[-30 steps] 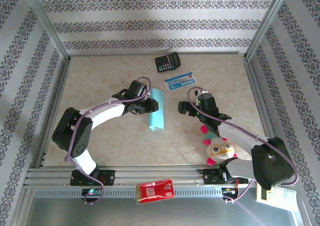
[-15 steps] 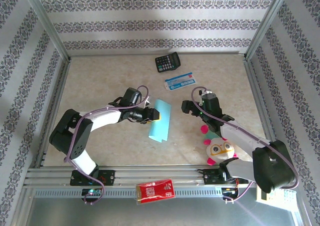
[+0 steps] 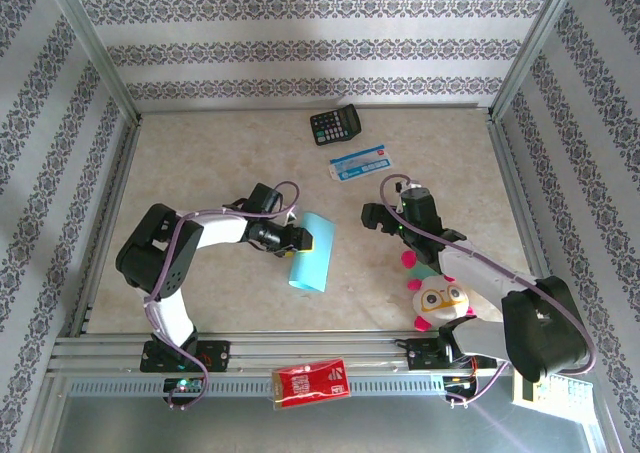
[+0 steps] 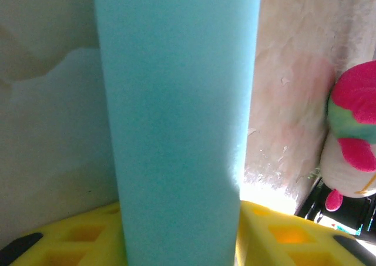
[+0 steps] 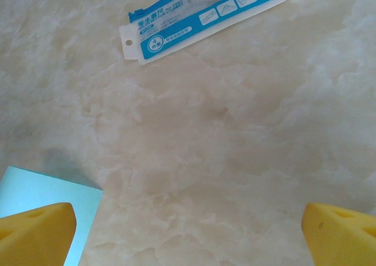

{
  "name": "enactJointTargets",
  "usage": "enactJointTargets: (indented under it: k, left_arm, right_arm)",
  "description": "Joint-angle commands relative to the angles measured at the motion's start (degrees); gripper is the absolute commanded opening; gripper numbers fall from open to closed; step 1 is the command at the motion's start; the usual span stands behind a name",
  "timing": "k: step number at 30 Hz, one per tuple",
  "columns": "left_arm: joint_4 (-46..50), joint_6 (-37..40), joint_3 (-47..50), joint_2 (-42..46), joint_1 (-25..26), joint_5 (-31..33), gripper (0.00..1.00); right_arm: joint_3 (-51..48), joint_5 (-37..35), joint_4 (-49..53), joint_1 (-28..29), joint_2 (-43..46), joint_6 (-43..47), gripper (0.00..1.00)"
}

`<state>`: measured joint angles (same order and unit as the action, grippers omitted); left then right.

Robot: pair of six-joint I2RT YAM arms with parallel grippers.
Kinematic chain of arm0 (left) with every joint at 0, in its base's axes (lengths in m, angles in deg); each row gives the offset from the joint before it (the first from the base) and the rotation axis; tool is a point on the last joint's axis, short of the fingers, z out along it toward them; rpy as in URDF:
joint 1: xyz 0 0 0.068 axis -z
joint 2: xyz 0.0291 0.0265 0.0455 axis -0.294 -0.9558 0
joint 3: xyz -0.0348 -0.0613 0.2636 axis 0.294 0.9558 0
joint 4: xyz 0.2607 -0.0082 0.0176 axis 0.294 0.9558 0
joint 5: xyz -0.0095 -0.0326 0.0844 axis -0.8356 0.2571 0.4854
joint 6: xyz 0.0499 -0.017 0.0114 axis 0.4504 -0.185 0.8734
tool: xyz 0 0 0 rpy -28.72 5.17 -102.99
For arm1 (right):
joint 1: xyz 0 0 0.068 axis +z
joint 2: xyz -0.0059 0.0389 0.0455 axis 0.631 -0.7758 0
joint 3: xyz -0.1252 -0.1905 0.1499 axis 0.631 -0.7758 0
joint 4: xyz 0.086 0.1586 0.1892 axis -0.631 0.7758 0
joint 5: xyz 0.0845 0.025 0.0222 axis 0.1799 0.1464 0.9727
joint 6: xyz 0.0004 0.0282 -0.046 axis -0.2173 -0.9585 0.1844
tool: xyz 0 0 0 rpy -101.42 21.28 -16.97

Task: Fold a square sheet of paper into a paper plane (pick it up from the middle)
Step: First fold the square sheet of paper in half at the center of the table.

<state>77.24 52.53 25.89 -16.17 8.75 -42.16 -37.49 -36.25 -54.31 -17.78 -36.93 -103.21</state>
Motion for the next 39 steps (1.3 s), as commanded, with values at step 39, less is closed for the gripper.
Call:
enactJointTargets:
  k: [39]
  left_arm:
    - [9.55,7.13,-3.25,-0.23,-3.08,4.19,0.32]
  right_arm:
    - [2.22,1.73,-0.56,0.96,-4.06,0.15,0.98]
